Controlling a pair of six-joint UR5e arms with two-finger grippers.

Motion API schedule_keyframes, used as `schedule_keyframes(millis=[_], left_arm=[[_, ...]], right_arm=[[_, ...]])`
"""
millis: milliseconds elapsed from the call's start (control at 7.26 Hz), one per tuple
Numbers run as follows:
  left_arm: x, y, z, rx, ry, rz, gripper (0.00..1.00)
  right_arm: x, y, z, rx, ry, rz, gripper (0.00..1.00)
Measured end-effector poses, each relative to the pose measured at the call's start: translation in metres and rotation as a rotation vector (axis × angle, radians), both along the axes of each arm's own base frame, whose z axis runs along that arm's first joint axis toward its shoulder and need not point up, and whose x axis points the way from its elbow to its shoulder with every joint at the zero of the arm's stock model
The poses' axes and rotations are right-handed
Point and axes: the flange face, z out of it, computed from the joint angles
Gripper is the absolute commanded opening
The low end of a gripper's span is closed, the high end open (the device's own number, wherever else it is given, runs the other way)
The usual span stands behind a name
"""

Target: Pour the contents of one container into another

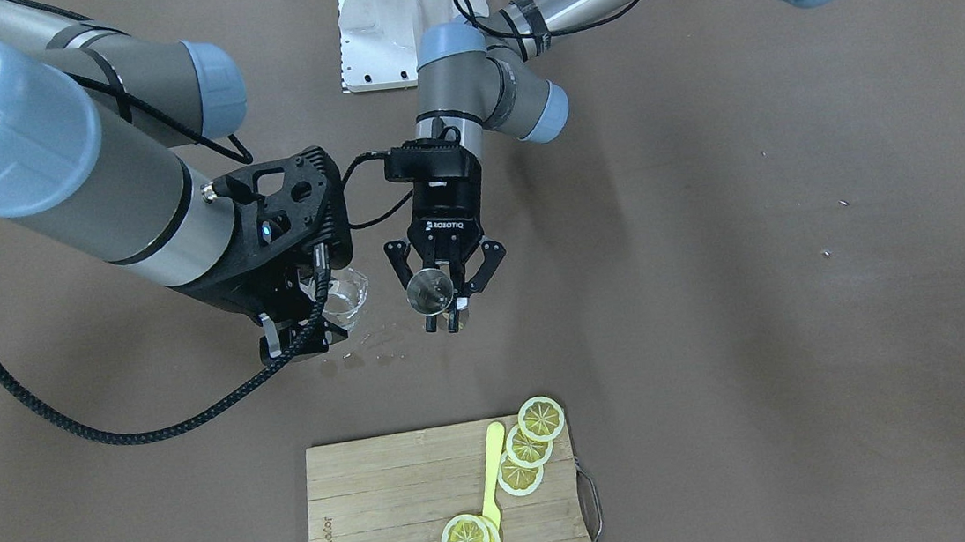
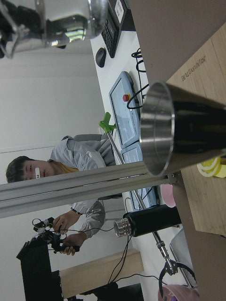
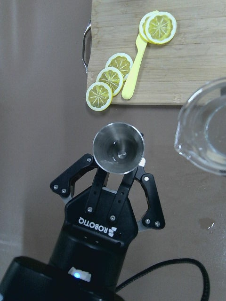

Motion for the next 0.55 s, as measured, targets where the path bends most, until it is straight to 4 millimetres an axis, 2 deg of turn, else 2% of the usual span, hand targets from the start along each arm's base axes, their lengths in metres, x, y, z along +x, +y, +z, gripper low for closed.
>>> schedule_keyframes(millis=[551], left_arm=[[0.000,0.001,-0.010,0.002,0.026,0.001,0.00]], right_arm=[[-0.019,0.003,-0.029,-0.064,0.087,0.004,0.00]])
